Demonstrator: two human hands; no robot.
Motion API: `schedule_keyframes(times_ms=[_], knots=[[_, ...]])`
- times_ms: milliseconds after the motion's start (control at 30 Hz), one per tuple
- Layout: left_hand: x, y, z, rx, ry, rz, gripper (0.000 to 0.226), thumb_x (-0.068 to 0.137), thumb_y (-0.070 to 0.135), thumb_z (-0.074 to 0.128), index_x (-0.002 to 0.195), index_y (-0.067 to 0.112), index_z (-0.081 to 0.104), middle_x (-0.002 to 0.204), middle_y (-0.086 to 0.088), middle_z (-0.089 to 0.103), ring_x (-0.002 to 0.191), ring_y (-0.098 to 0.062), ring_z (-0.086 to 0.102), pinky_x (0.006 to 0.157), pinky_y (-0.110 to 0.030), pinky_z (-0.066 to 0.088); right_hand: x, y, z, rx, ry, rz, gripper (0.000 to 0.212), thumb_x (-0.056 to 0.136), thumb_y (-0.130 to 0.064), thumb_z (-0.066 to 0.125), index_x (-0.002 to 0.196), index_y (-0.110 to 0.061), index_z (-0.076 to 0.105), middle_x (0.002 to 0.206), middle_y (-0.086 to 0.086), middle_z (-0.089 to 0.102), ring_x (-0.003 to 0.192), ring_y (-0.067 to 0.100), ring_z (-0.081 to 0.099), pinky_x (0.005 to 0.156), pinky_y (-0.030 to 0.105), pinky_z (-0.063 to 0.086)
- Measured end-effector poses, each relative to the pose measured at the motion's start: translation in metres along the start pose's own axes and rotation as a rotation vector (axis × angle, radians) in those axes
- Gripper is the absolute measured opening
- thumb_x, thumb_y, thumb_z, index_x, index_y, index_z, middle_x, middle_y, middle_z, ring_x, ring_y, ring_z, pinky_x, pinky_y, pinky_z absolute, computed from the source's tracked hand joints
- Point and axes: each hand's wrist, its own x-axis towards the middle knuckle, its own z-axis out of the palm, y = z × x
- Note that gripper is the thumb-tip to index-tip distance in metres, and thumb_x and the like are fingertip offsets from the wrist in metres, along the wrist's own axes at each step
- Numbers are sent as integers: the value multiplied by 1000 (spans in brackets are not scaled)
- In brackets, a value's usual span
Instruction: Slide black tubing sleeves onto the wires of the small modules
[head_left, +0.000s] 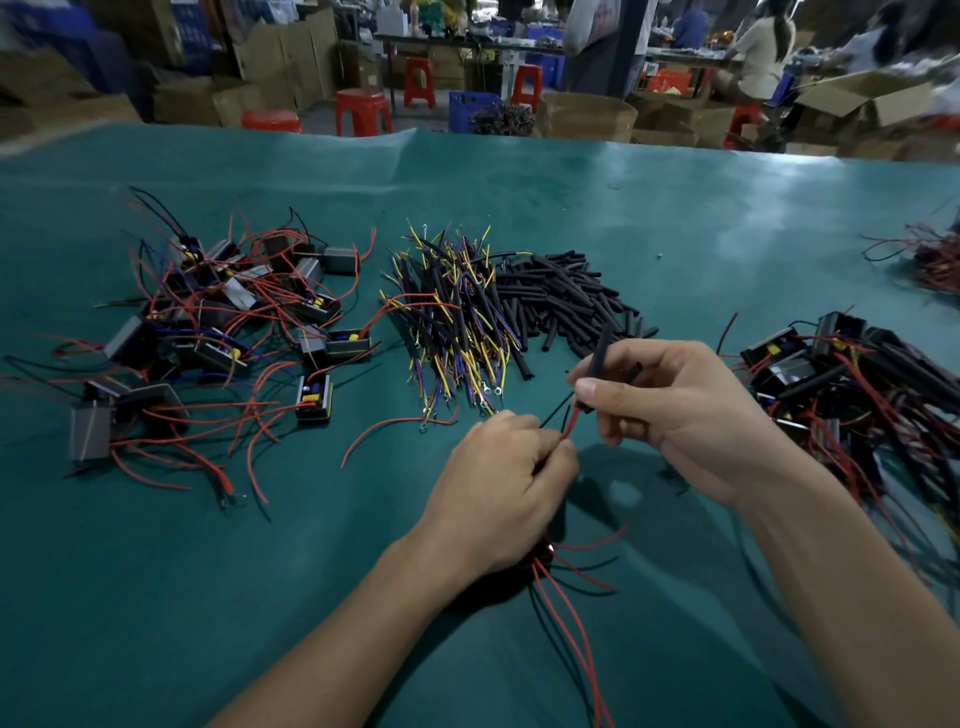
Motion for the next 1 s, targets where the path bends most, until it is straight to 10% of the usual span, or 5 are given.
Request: schedule_keyframes(times_ms=[333,633,1000], knots=[[-1,-2,2,-15,36,-34,43,97,38,40,58,23,31,62,5,41,72,-25,48,70,-47,44,-1,1,0,41,-17,76,35,72,-14,77,105,-3,71,88,18,75,61,18,62,57,25,53],[-1,3,-4,-72,53,-75,32,89,28,49,61,22,34,64,6,40,71,-20,41,67,-36,34,-1,0,8,-90,-18,23,24,66,-16,85,82,-3,73,73,17,65,57,20,57,55,26,48],[-5,-4,-18,-434,92,-203,8,74,17,63,76,24,61,105,-1,55,102,-12,57,91,-32,51,-2,2,19,-90,-52,18,15,66,-16,87,74,-10,75,68,13,66,51,15,55,49,21,46]])
